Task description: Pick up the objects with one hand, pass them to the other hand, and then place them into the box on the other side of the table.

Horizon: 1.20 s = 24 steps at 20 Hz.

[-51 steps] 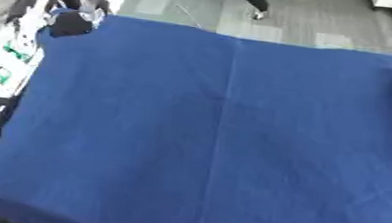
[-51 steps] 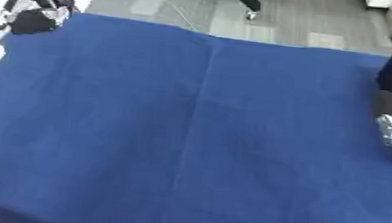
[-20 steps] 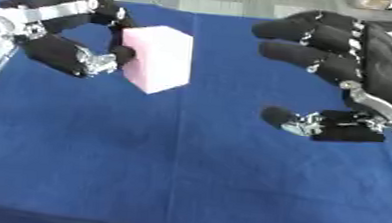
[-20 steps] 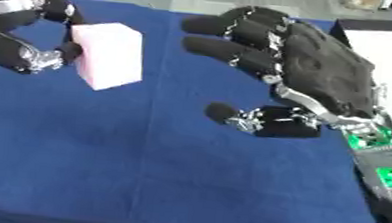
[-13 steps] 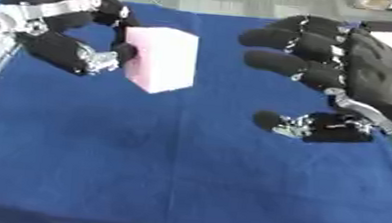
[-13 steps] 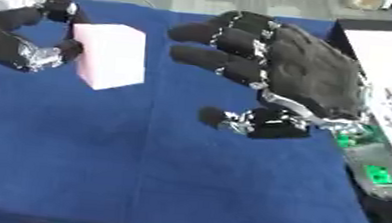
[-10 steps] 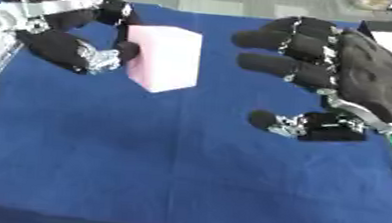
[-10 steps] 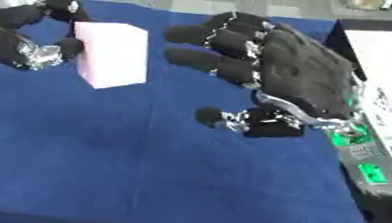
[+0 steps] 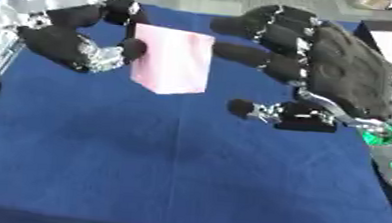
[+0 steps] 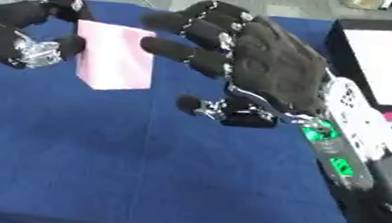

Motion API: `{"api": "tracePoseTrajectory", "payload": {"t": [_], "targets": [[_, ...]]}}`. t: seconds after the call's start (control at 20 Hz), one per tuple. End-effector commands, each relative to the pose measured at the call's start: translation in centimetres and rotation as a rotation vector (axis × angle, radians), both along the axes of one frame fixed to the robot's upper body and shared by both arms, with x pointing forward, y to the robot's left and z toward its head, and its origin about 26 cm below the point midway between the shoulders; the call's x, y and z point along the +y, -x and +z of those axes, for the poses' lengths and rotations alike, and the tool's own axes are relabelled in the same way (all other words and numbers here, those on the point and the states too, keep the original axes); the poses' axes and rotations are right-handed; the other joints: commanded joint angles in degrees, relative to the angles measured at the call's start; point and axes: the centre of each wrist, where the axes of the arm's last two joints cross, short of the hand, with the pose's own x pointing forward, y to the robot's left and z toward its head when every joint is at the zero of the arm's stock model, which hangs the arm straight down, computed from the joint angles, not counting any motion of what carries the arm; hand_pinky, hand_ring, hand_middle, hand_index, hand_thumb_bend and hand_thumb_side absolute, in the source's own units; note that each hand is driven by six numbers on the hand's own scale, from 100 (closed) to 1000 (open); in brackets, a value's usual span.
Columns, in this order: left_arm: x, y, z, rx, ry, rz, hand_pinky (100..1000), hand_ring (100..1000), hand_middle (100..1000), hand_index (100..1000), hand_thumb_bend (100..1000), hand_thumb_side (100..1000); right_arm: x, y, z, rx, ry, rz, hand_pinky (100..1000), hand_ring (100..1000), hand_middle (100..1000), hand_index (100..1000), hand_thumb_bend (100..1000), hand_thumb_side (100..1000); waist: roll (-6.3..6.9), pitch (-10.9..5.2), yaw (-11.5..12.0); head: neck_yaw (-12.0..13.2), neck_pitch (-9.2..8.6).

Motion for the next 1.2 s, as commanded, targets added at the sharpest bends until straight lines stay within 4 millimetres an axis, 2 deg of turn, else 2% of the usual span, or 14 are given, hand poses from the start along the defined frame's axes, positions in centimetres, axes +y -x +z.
{"api": "tracePoseTrajectory", "payload": {"t": [0.05, 0.55, 1.2], "targets": [[-0.4, 0.4, 1.1, -0.022, 0.003, -0.022, 697, 469, 338, 640, 100, 487, 0.3, 0.1, 0.7, -0.045, -0.025, -0.014, 778, 812, 912, 938, 472, 100, 0.04, -1.38, 0.1, -0.2, -0.39], [-1.1, 0.1, 1.3, -0.027, 0.030, -0.025, 697, 467, 334, 639, 100, 477, 1.5, 0.6, 0.5, -0.034, -0.054, 0.022, 762, 786, 903, 941, 464, 100, -0.18, -1.31, 0.0, -0.2, -0.68], [-0.7, -0.1, 1.5, -0.071, 0.050, 0.032, 698, 465, 331, 627, 100, 460, 1.3, 0.9, 0.7, -0.017, -0.040, 0.027, 760, 784, 902, 943, 448, 111, -0.27, -1.36, -0.1, -0.1, -0.61]]}}
